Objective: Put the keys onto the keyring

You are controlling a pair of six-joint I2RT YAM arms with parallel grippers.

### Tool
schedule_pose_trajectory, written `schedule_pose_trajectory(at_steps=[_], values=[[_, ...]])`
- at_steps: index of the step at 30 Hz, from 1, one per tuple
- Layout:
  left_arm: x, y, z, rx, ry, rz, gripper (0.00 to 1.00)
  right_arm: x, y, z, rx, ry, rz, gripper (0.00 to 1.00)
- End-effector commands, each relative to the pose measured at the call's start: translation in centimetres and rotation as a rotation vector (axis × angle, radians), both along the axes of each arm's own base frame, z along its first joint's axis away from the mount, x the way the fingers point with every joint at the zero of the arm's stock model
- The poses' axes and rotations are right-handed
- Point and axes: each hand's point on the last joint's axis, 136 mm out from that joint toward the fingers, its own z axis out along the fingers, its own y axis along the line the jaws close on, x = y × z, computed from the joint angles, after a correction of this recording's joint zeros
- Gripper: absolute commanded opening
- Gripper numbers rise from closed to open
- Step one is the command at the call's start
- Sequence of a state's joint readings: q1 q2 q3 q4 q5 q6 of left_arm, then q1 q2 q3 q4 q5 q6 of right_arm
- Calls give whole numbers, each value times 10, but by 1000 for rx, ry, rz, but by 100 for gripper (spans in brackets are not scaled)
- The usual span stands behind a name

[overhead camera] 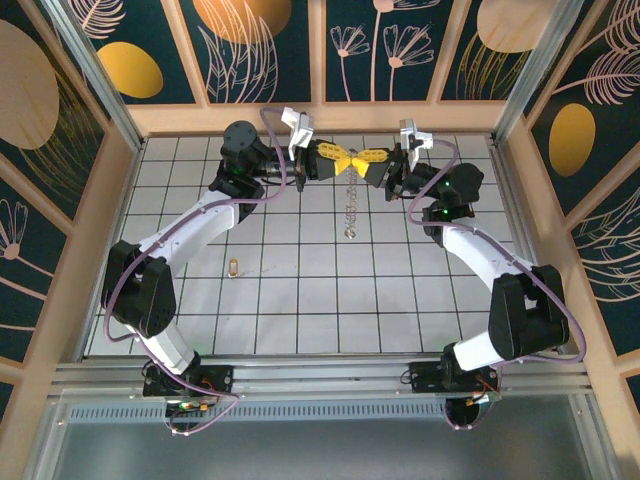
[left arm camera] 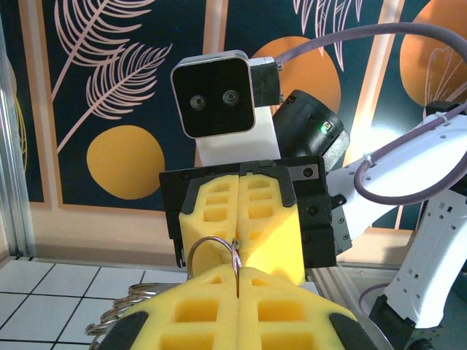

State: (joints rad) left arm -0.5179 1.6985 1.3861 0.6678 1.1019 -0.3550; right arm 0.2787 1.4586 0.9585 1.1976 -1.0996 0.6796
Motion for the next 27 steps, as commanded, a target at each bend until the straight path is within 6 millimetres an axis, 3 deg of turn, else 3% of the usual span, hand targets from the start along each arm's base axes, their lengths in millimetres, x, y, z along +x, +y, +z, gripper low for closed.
schedule_pose_trajectory(at_steps=[1, 6, 11, 17, 21, 27], values=[[-15, -5, 2, 2, -53, -41, 0, -2, 5, 12, 12, -45, -1, 7], [-14, -4, 2, -3, -64, -10, 0, 0, -1, 13, 14, -41, -24, 15], [-13, -4, 2, -4, -67, -5, 0, 0, -5, 13, 12, -38, -35, 16], [-8, -4, 2, -7, -64, 19, 0, -3, -9, 11, 1, -39, -36, 44], [-5, -4, 2, -6, -66, 42, 0, -7, -19, 13, -5, -46, -60, 51], [-4, -2, -1, -4, -97, 76, 0, -4, -49, 14, -5, -18, -199, 53]])
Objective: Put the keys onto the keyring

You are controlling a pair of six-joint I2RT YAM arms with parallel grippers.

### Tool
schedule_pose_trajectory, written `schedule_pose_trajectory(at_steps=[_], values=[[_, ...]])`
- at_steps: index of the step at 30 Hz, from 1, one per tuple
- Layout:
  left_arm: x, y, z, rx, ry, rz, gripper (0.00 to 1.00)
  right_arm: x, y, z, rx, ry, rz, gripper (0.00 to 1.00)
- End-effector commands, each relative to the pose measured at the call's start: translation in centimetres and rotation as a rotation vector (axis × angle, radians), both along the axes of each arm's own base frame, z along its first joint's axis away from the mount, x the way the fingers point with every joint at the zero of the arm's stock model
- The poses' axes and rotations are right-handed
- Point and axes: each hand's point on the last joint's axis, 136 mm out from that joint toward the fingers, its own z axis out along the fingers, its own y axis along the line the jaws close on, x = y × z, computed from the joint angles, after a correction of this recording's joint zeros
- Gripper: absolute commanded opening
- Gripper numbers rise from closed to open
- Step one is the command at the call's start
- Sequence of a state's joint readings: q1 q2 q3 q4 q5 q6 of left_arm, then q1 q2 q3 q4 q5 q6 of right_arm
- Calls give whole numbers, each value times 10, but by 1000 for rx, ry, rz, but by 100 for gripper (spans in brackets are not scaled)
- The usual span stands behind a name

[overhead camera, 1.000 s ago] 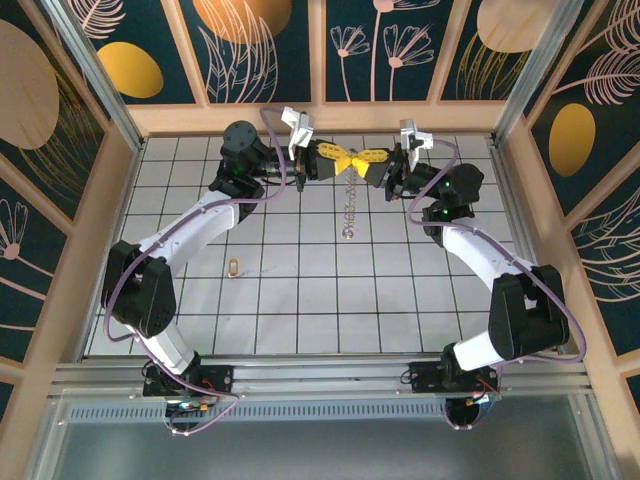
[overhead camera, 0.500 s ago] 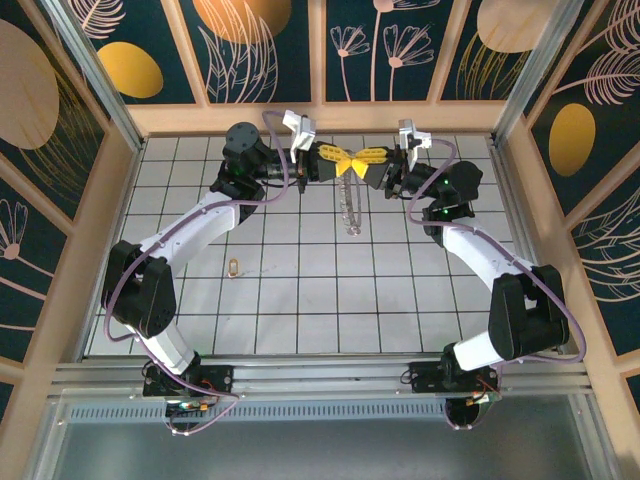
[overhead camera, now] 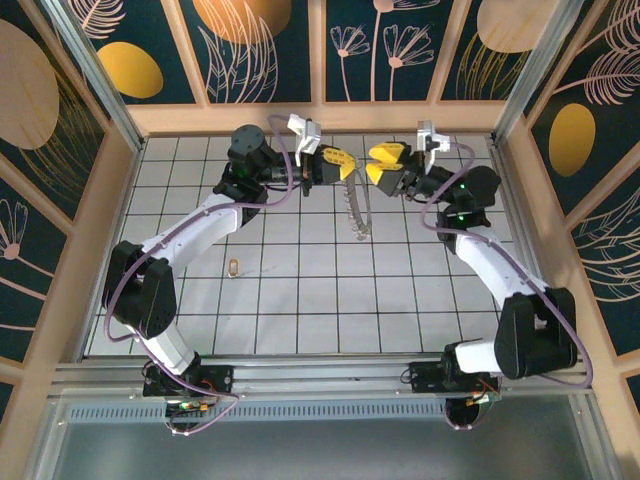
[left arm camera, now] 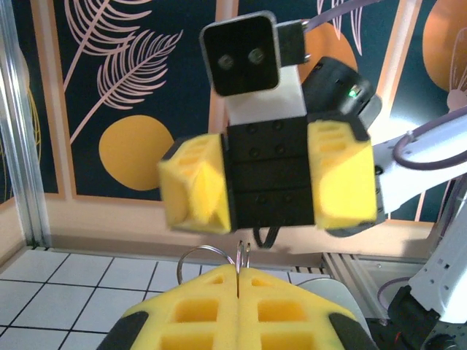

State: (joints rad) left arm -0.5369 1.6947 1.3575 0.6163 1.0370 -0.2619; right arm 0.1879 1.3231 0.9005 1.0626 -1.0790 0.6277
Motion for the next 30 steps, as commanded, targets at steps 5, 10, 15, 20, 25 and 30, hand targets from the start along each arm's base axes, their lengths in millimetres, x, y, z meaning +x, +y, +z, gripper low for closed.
schedule_pose_trajectory(at_steps=[5, 10, 15, 20, 25, 30], values=[[-15, 11, 15, -39, -176, 56, 0, 13, -33, -2, 27, 74, -217, 54], [-15, 18, 15, -49, -264, 118, 0, 19, -42, -22, 25, 147, -273, 54], [-17, 23, 14, -54, -331, 158, 0, 21, -46, -41, 20, 206, -299, 54], [-17, 25, 14, -63, -347, 177, 0, 21, -47, -55, 16, 250, -302, 54], [-11, 25, 14, -61, -337, 207, 0, 20, -48, -70, 7, 299, -307, 54], [11, 23, 15, -34, -252, 283, 0, 14, -44, -104, -12, 417, -291, 53]])
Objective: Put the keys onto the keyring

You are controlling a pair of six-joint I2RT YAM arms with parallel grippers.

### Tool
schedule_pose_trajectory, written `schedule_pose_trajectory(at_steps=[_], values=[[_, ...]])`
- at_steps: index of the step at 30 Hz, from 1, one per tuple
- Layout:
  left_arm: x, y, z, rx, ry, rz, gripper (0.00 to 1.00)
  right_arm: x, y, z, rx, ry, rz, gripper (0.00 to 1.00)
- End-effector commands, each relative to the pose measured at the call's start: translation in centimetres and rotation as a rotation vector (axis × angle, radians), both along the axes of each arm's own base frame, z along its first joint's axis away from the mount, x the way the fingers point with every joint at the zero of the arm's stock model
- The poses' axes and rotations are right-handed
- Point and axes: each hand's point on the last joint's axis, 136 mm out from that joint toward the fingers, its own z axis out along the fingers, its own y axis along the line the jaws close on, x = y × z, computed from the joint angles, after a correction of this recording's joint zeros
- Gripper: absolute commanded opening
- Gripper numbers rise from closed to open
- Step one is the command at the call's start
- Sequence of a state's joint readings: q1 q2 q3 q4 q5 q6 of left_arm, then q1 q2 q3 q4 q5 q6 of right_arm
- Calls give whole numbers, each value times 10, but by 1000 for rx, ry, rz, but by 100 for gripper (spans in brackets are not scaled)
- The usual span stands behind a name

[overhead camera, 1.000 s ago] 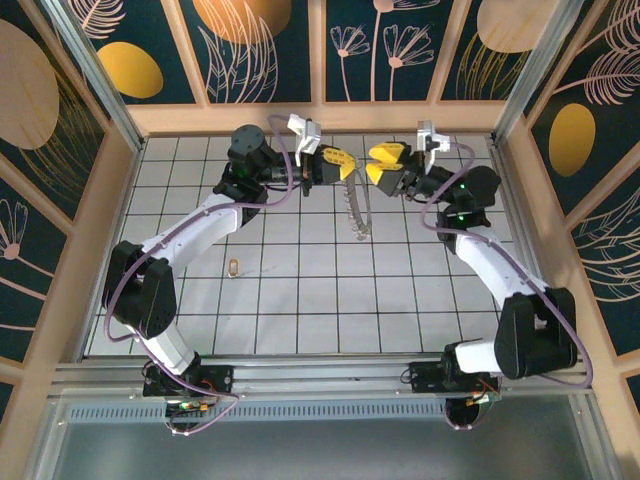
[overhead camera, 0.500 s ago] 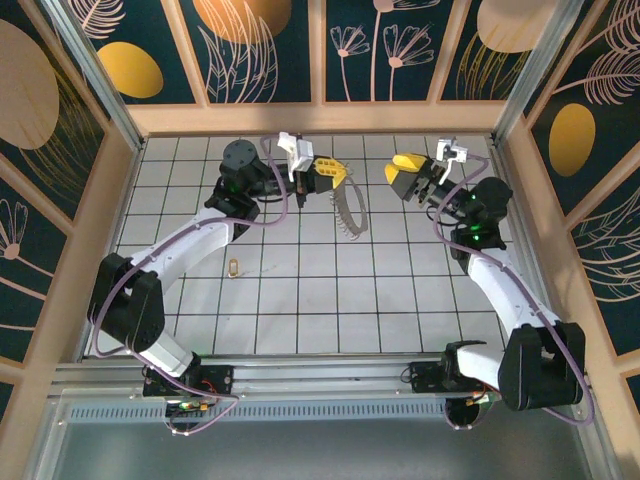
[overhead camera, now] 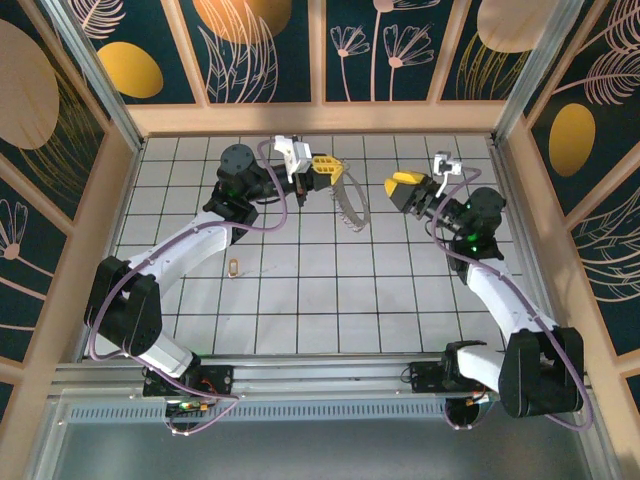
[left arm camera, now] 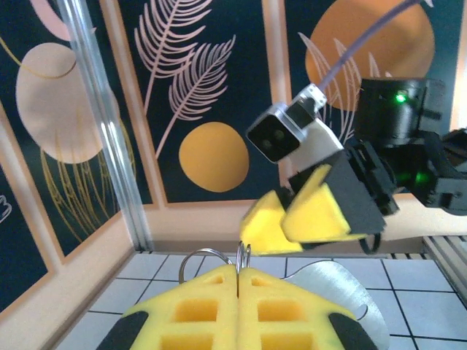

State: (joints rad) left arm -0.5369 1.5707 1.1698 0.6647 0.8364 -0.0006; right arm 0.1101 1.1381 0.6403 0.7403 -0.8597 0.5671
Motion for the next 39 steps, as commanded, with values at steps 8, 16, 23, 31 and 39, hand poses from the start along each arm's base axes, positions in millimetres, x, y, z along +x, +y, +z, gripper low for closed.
schedule_pose_trajectory(at_steps=[8, 16, 23, 31, 39], values=[[46, 6, 24, -50, 87, 193, 0, -35, 25, -70, -53, 205, 12, 53], [84, 30, 20, -110, 165, 306, 0, -55, 63, -105, -88, 304, 42, 53], [110, 57, 21, -151, 185, 399, 0, -62, 109, -126, -171, 341, 85, 53], [136, 90, 24, -171, 192, 480, 0, -55, 189, -152, -317, 368, 153, 51], [156, 125, 29, -210, 206, 532, 0, -49, 271, -197, -509, 381, 208, 49]])
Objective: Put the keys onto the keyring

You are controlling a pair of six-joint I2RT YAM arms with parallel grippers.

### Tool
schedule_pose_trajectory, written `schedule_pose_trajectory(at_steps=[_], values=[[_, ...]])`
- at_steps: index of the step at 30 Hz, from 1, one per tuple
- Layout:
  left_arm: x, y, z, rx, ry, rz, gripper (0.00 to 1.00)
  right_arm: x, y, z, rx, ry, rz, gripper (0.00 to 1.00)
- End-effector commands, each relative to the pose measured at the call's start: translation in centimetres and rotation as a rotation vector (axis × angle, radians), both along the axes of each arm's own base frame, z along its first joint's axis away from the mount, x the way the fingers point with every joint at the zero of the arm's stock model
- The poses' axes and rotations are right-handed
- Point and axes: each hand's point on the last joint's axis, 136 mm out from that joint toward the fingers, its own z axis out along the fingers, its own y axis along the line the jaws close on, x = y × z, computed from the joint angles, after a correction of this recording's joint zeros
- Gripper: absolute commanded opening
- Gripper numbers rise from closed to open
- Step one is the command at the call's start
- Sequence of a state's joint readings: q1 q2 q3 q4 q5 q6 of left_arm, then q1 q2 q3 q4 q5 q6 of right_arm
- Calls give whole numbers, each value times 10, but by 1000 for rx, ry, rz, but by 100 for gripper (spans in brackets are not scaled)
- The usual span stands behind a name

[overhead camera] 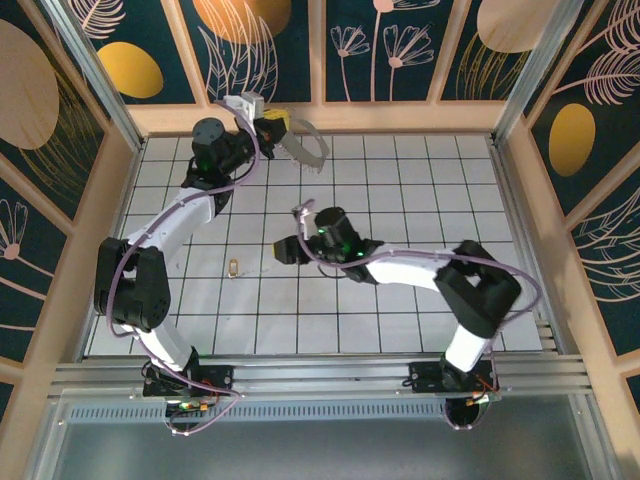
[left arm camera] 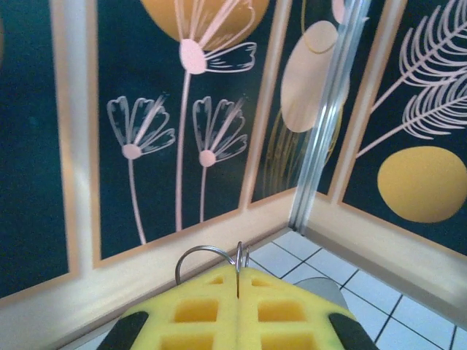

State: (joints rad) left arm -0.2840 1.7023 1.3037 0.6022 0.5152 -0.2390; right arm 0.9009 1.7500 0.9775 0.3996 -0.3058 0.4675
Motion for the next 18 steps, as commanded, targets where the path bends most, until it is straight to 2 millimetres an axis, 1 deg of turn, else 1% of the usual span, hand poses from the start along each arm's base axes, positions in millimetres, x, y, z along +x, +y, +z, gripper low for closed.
schedule_pose_trajectory(at_steps=[1, 6, 10, 13, 18], values=[[3, 15, 37, -56, -95, 15, 0, 4, 24, -26, -125, -25, 9, 49], [8, 34, 40, -73, -96, 37, 0, 7, 58, -52, -219, -29, 33, 48], [10, 45, 42, -72, -100, 55, 0, 4, 82, -73, -293, -38, 59, 49], [12, 53, 42, -72, -98, 66, 0, 0, 94, -87, -344, -47, 73, 50], [14, 62, 43, -75, -94, 75, 0, -7, 109, -99, -387, -68, 98, 52]])
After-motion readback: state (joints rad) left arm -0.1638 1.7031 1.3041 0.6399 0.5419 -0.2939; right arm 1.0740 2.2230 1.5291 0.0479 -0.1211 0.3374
